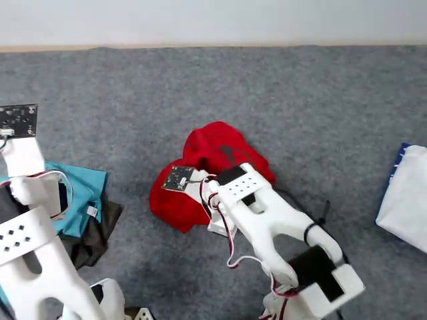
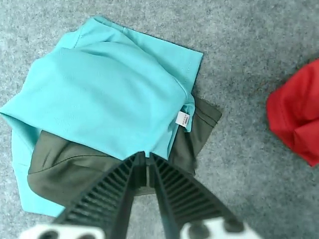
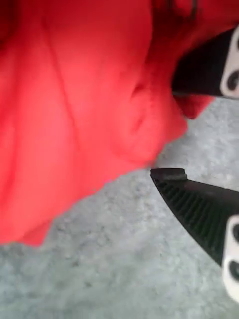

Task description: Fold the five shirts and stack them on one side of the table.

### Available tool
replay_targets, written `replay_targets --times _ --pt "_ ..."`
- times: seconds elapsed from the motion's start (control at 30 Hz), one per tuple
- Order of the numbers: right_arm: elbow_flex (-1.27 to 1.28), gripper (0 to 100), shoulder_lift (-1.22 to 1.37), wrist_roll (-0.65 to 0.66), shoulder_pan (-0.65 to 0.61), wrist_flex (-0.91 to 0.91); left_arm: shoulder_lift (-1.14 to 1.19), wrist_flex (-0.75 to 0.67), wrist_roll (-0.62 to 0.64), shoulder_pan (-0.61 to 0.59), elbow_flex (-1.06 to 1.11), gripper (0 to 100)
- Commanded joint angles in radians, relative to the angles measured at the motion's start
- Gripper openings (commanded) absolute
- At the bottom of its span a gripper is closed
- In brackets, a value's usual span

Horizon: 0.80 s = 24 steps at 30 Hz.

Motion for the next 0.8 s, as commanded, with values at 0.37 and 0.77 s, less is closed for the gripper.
replay_targets --times 0.37,0.77 --pt "-0.233 1.0 0.110 0.012 0.001 0.053 -0.021 -0.003 -0.003 -0.003 -0.002 2" --pt "-0.654 0.9 -0.183 0.044 0.065 0.481 -0.021 -0.003 0.000 0.000 -0.002 2"
